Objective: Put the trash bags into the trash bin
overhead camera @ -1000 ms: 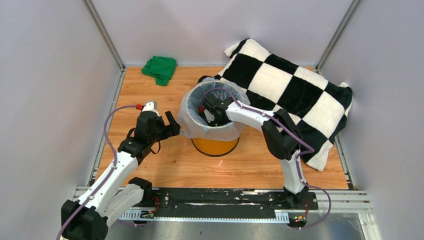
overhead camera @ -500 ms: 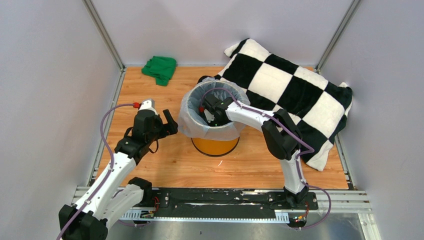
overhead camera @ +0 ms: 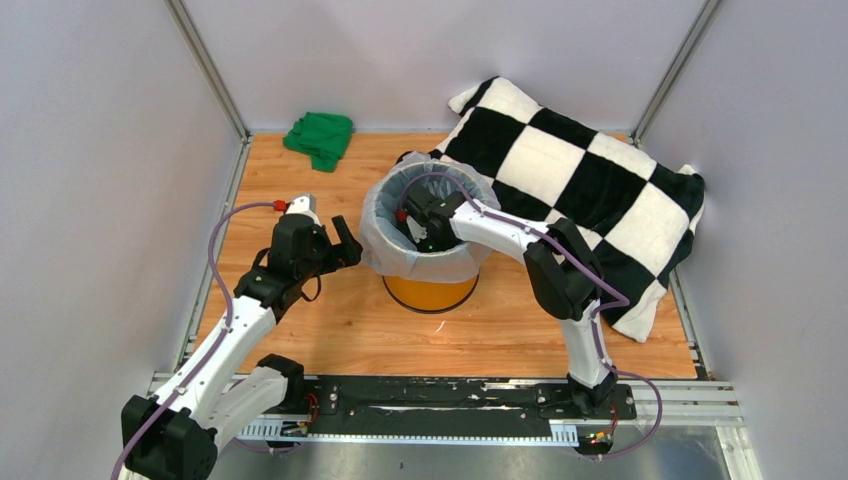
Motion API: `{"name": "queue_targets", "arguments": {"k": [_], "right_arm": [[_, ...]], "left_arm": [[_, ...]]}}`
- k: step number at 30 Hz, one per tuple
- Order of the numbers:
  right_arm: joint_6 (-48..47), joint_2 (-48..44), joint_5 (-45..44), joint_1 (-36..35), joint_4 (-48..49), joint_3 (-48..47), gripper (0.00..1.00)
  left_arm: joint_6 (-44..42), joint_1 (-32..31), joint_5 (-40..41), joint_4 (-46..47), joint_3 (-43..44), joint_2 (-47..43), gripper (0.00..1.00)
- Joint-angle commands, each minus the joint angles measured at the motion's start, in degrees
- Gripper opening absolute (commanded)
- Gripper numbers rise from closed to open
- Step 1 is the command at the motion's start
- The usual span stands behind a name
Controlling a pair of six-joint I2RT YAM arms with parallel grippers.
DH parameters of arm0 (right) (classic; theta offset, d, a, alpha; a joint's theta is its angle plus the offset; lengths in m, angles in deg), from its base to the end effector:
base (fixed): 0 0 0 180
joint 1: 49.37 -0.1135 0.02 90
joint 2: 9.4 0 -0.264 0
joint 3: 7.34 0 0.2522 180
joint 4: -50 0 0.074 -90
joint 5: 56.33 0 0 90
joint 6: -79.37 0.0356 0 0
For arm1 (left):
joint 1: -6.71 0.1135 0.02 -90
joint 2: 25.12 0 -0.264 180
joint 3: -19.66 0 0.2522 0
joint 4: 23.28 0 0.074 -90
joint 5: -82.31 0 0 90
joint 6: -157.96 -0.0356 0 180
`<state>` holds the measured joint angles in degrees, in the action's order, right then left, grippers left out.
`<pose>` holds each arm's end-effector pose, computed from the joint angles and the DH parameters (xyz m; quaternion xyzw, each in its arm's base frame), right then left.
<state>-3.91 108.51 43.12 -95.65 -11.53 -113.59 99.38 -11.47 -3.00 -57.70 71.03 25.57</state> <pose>0.2875 0.3091 0.1914 -0.3450 0.9237 0.1379 0.0940 0.1871 -0.0584 0.2599 -0.1207 0.8730 -0.1648 0.4428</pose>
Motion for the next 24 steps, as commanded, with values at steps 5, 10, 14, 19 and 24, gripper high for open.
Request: {"name": "queue_targets", "arguments": {"k": [5, 10, 14, 19, 24], "right_arm": [[0.41, -2.12, -2.86, -1.27, -2.81, -1.81, 0.57], [0.39, -2.70, -3.46, -1.19, -3.55, -2.92, 0.57], [0.33, -3.03, -3.73, -1.13, -3.95, -3.50, 0.57], [0.14, -3.16, -4.05, -1.18, -4.90, -4.26, 0.57], [0.21, -4.31, -4.43, -1.18, -5.40, -3.84, 0.57]], "left_arm": [[-1.45, 0.24, 0.32, 0.18, 2.77, 0.06, 0.99], [-1.55, 0.24, 0.16, 0.03, 2.75, 0.30, 0.99], [-1.71, 0.24, 0.19, -0.22, 2.57, 0.22, 0.99], [-1.76, 0.24, 0.23, -0.26, 2.34, 0.03, 0.99], [-1.70, 0.24, 0.15, 0.01, 2.15, 0.23, 0.99]]}}
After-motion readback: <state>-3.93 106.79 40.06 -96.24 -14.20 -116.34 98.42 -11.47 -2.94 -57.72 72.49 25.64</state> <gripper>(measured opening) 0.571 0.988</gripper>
